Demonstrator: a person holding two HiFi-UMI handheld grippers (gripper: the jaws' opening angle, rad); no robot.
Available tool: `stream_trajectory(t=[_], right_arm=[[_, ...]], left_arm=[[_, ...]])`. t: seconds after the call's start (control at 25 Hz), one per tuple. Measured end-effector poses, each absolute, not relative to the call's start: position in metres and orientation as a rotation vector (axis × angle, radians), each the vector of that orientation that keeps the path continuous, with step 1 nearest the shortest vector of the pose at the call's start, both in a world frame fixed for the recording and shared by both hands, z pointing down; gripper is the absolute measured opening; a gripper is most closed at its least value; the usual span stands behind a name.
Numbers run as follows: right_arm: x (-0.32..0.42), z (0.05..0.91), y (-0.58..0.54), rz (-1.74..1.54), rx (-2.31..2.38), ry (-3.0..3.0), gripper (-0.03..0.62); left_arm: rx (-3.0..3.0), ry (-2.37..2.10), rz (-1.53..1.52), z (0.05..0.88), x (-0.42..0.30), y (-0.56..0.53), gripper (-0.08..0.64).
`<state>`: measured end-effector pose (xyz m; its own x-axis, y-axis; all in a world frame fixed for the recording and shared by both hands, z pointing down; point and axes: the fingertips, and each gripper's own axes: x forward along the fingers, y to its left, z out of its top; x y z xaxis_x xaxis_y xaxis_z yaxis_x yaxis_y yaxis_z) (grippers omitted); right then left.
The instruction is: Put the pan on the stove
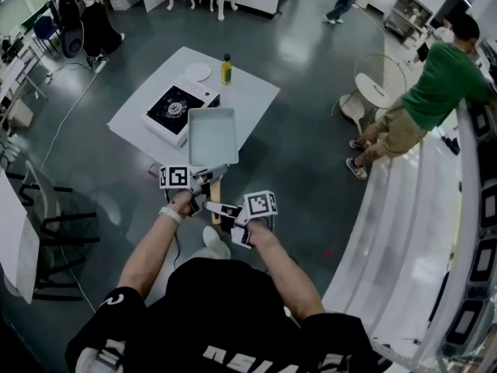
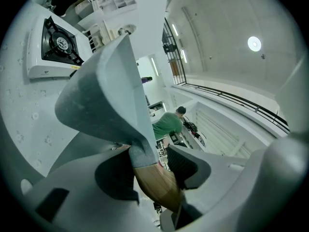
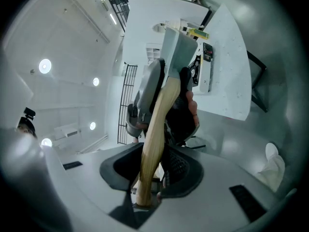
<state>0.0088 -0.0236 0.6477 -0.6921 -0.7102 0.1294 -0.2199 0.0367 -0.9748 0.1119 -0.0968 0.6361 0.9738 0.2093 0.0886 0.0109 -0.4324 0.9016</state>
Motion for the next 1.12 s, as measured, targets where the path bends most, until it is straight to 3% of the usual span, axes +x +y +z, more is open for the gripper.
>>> stream_trajectory(t=[0.2, 0.32, 0.96, 1.12], right_arm=[[0.005, 0.646, -0.055, -1.679, -0.924, 1.924, 0.097], [0.004, 0.646, -0.072, -1.664, -0.933, 1.922, 0.097], [0.015, 0.645, -0.109, -1.650, -0.979, 1.890, 0.097], [0.023, 0.645, -0.111, -1.648, -0.963, 1.910, 0.098]], left_arm=[[1.905, 0.281, 0.125, 0.617, 0.119, -0.112, 0.179], [2.024, 0.185, 0.237, 0.637, 0.111, -0.142, 0.179], [1.917, 0.339, 0.160, 0.620, 0.132, -0.162, 0.179], [2.019, 0.202, 0.276, 0.642, 0.131, -0.178, 0.180]])
